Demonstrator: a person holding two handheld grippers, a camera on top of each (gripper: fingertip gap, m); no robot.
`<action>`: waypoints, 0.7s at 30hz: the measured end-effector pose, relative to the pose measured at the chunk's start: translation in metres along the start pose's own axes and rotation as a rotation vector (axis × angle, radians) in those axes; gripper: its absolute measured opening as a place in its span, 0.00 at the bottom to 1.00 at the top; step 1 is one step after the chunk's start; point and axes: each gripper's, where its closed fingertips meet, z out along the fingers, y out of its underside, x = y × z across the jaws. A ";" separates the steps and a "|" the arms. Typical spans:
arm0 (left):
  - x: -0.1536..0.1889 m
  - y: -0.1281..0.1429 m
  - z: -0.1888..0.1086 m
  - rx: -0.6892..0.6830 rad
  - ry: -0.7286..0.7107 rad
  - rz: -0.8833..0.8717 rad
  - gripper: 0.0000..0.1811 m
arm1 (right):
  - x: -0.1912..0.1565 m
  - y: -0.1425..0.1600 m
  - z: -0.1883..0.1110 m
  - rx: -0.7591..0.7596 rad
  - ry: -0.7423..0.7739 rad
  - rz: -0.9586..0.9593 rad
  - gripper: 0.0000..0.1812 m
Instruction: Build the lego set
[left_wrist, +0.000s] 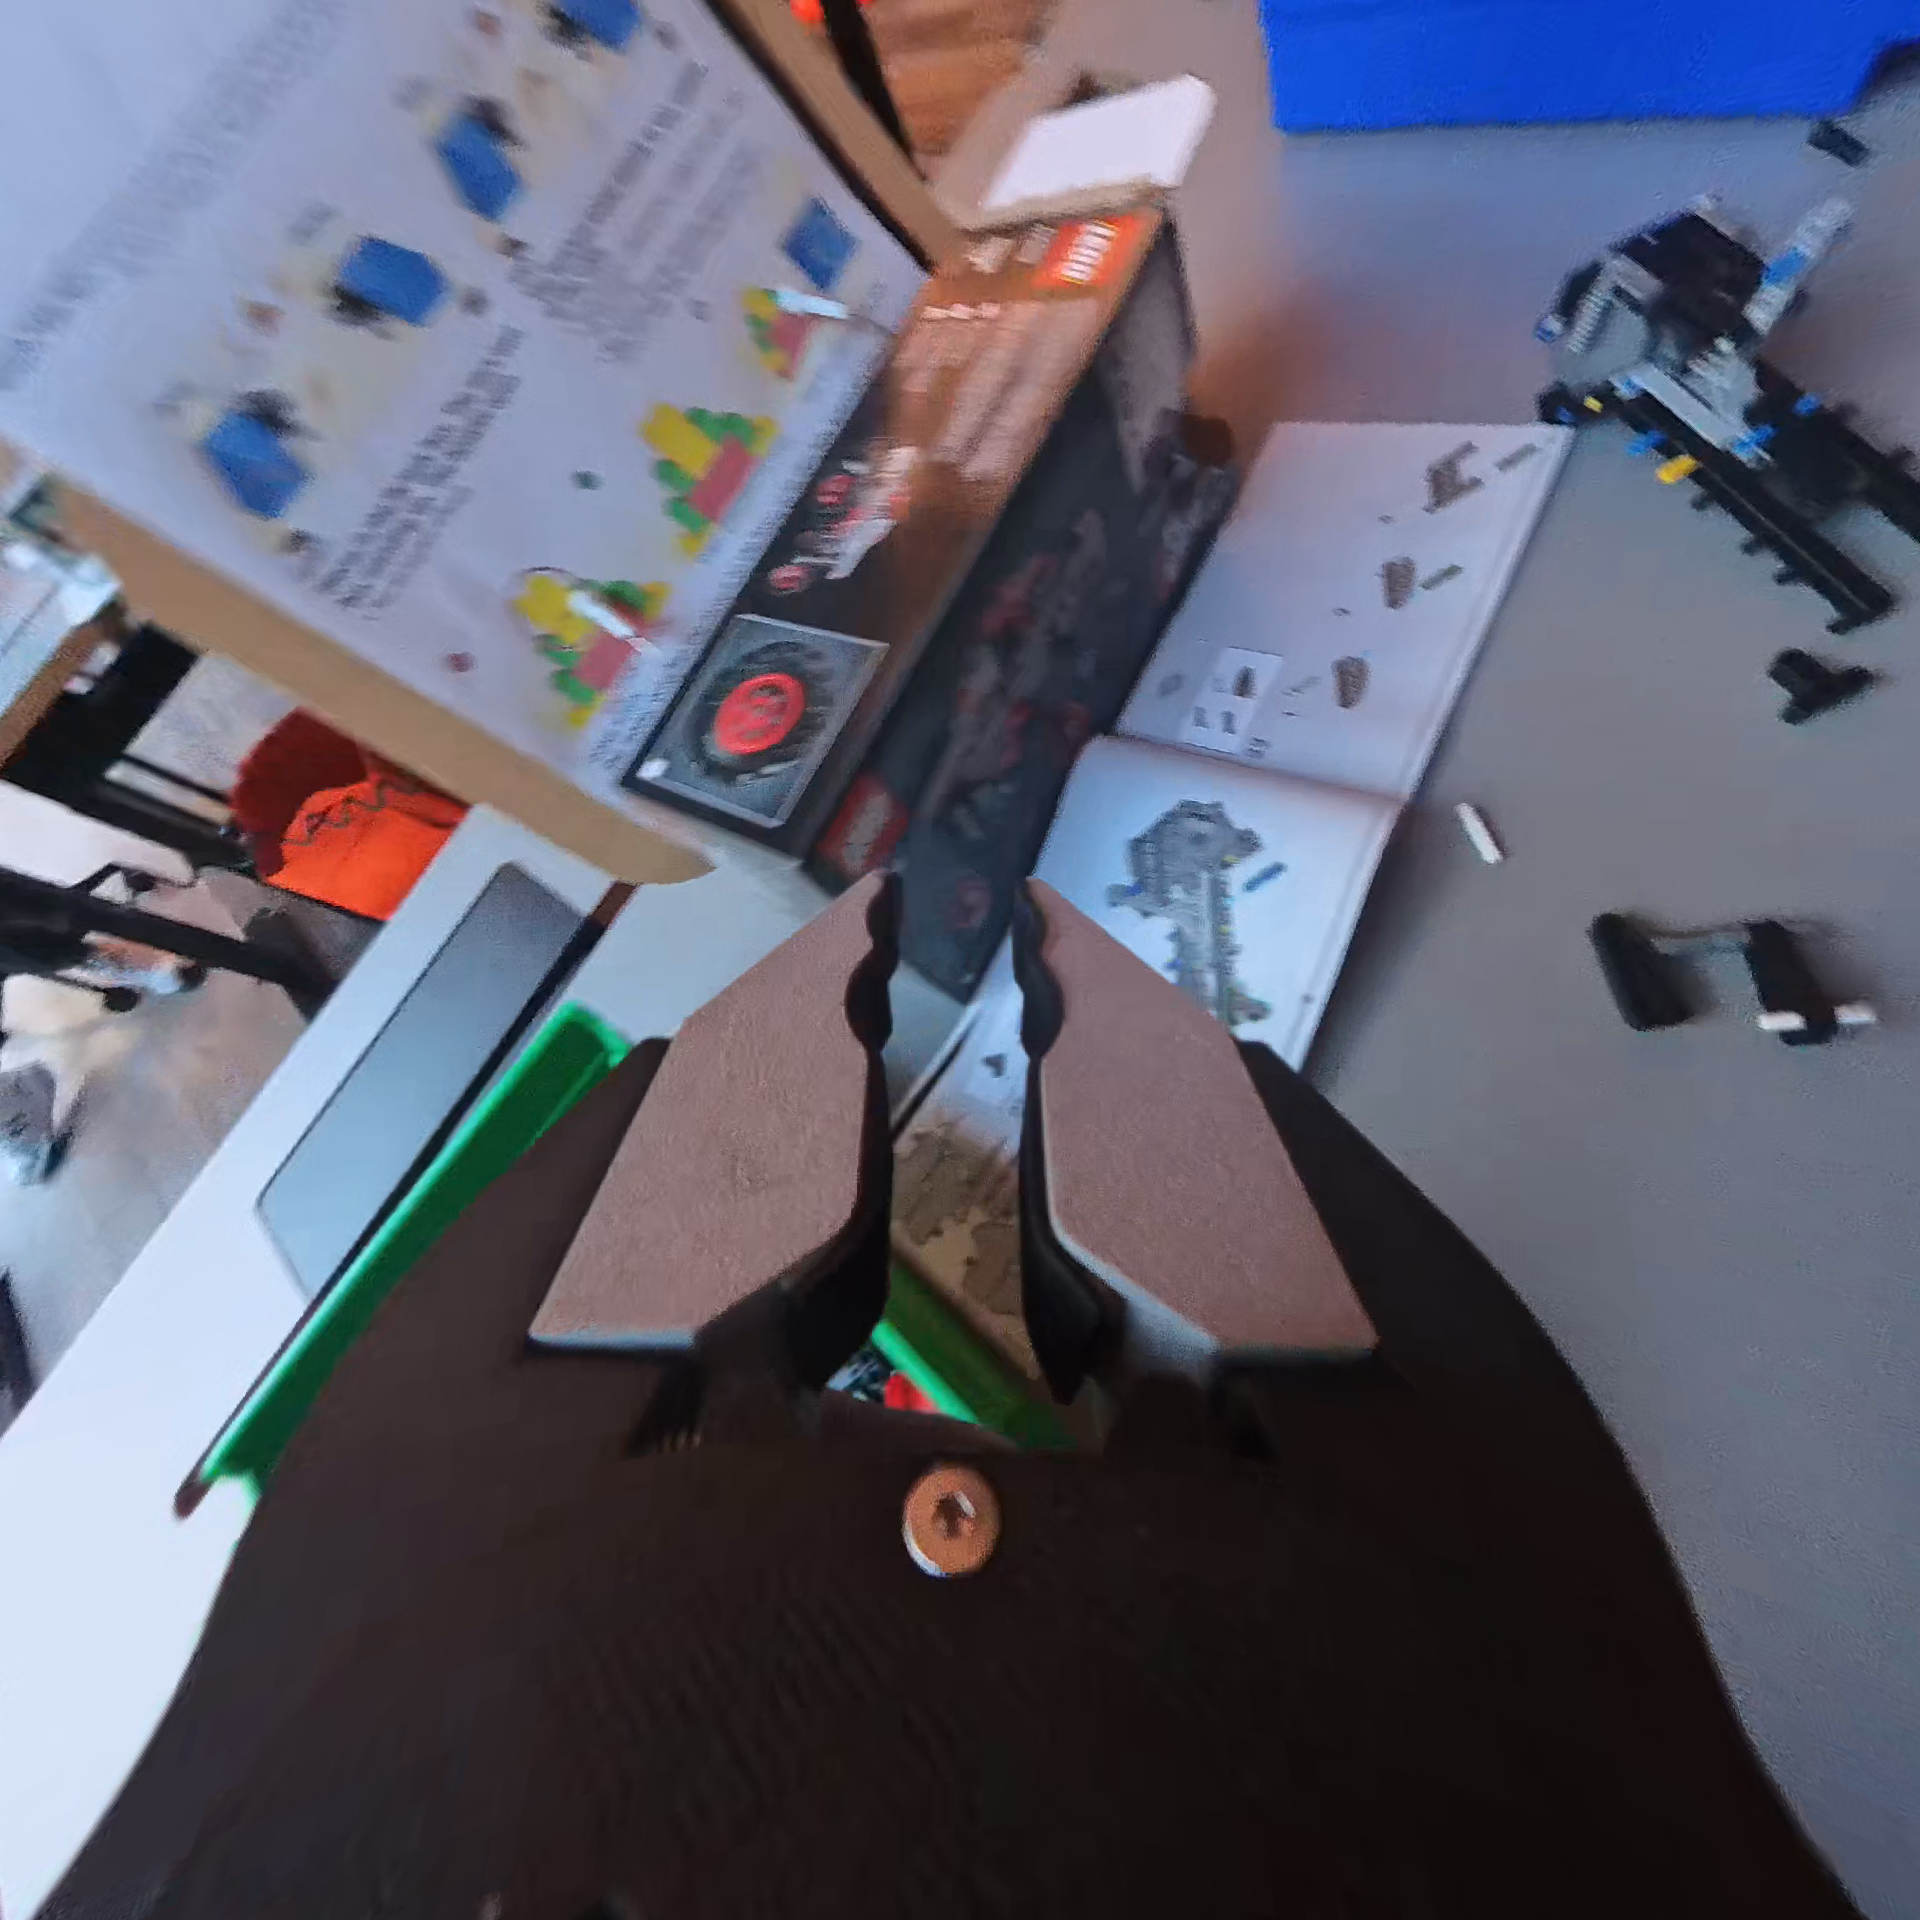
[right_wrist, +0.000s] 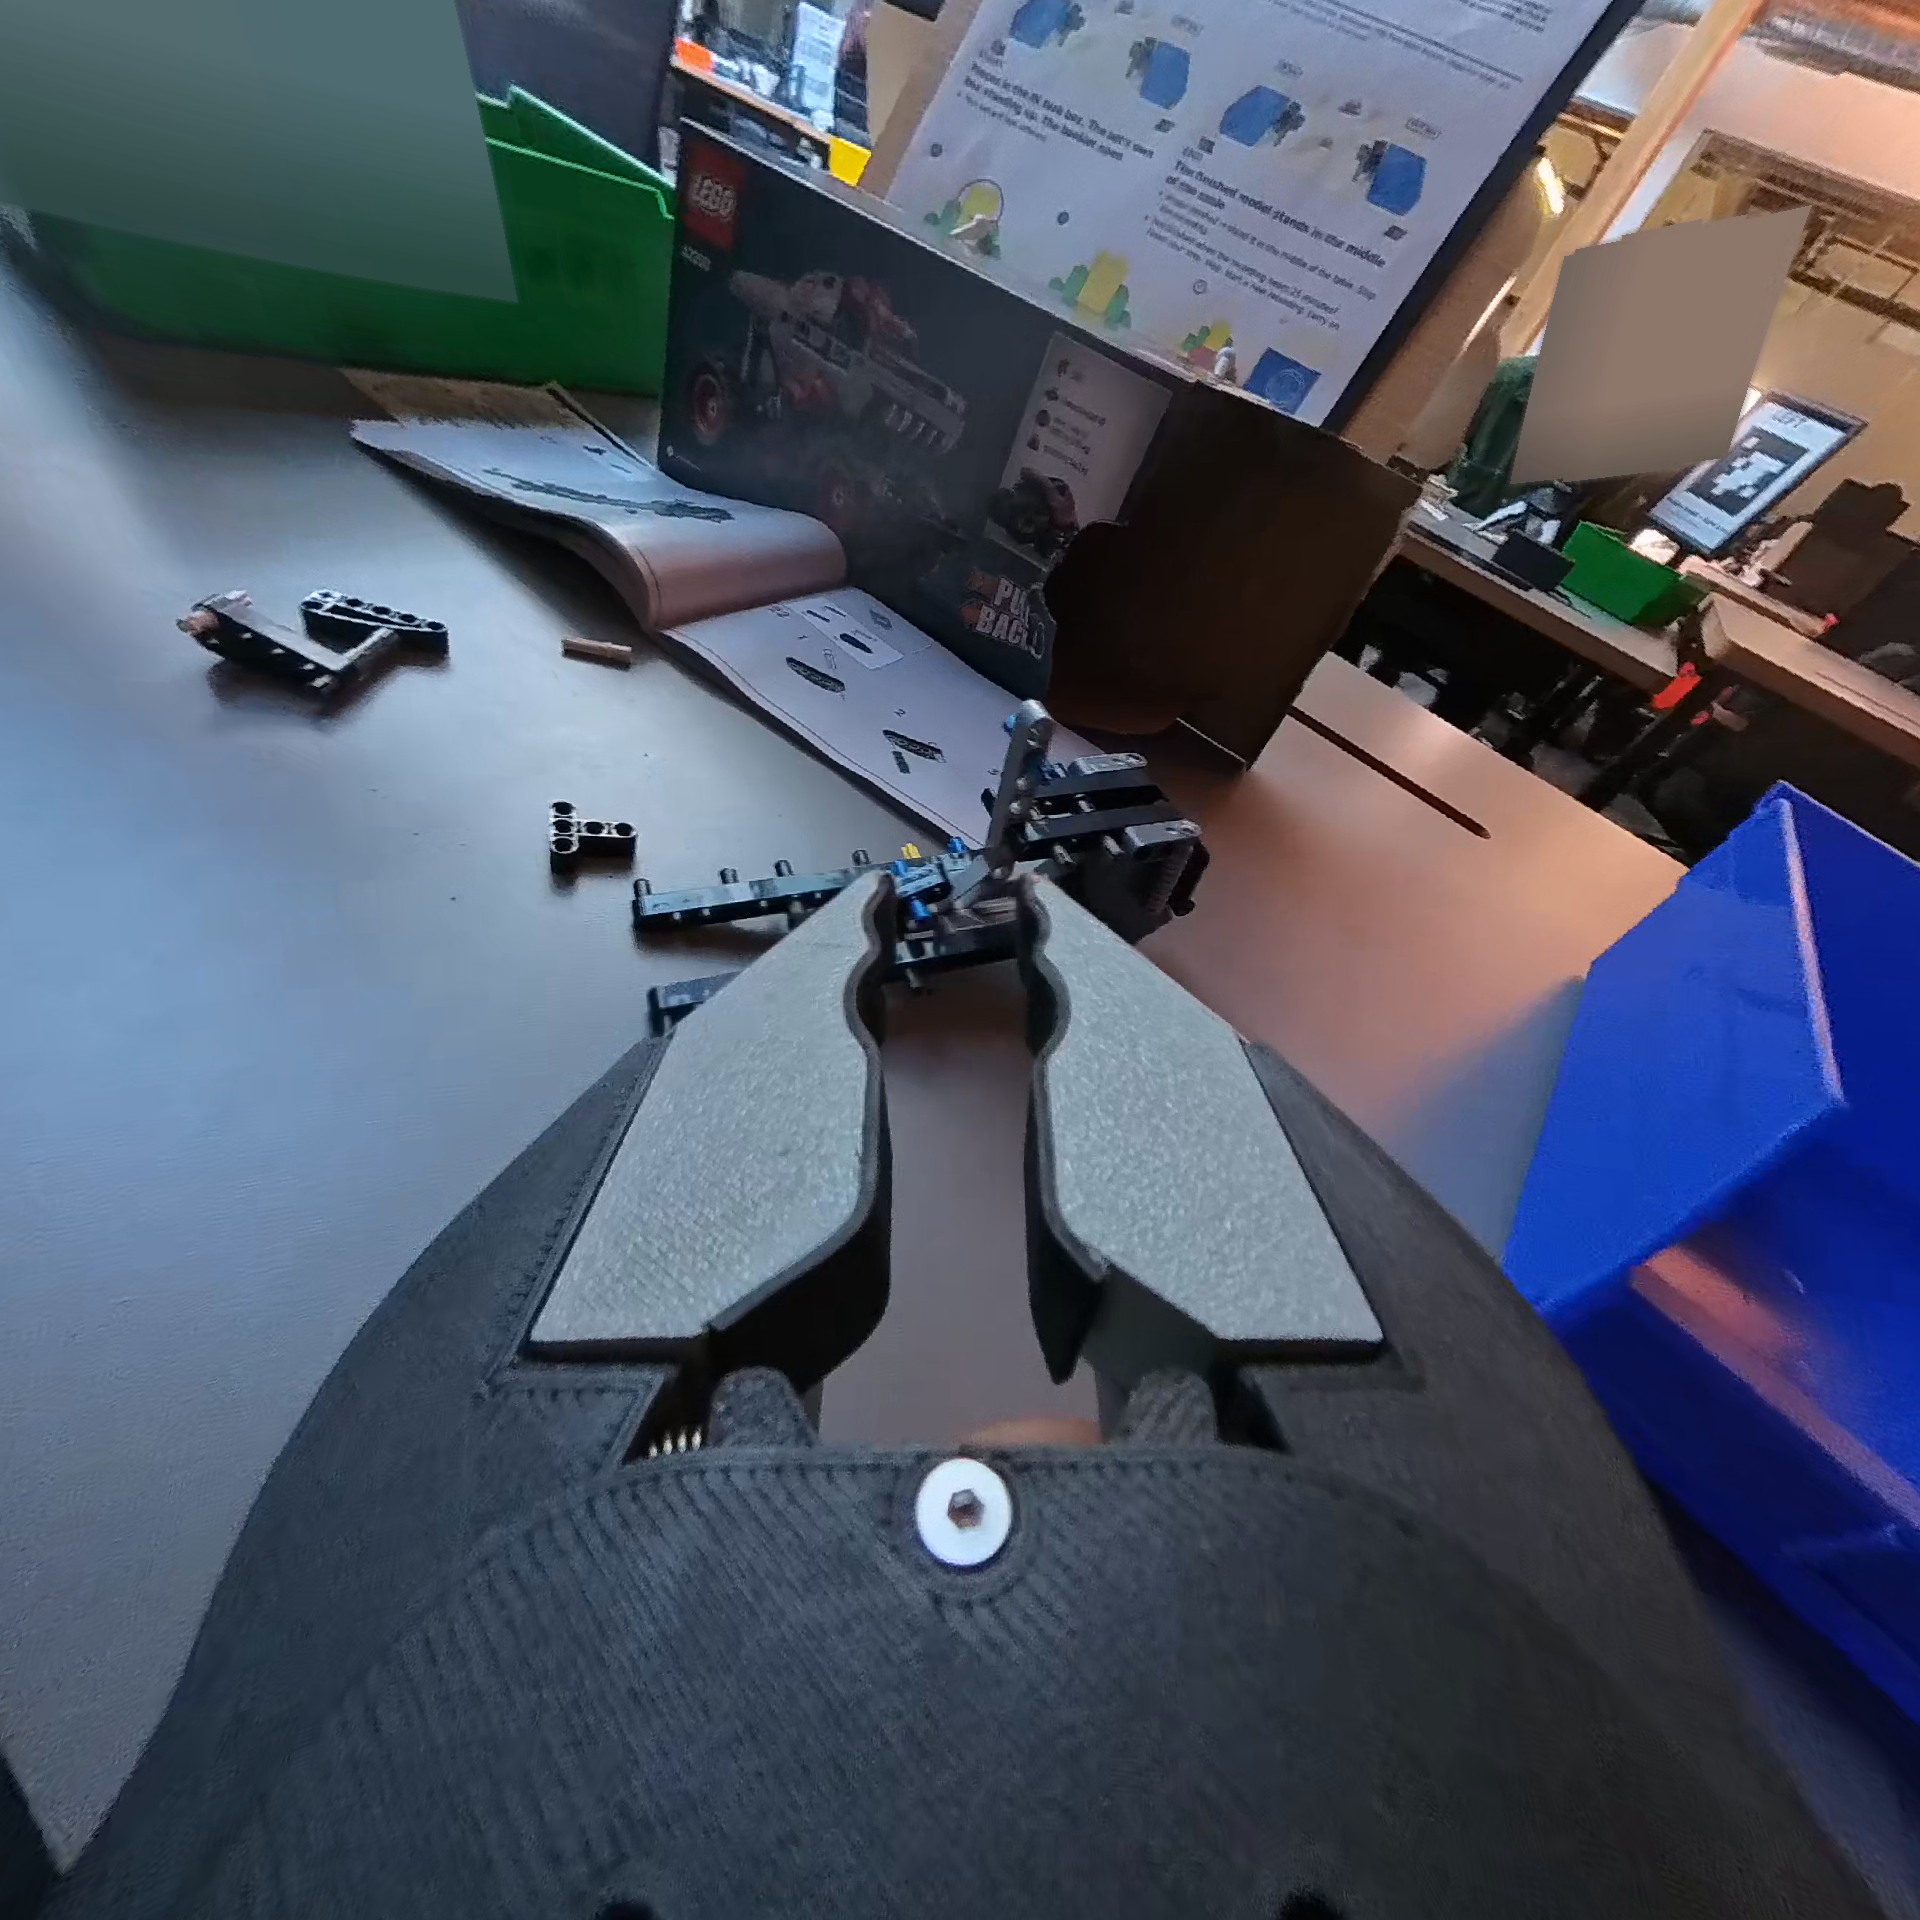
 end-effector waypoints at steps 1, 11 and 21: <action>-0.014 0.002 -0.007 0.012 -0.024 -0.024 0.10 | 0.003 0.000 0.000 0.002 0.011 0.005 0.10; -0.125 0.011 -0.078 0.188 -0.224 -0.192 0.00 | 0.082 0.022 -0.018 -0.001 0.283 0.358 0.14; -0.150 0.032 -0.068 0.153 -0.193 -0.262 0.00 | 0.092 0.025 -0.020 0.016 0.291 0.434 0.15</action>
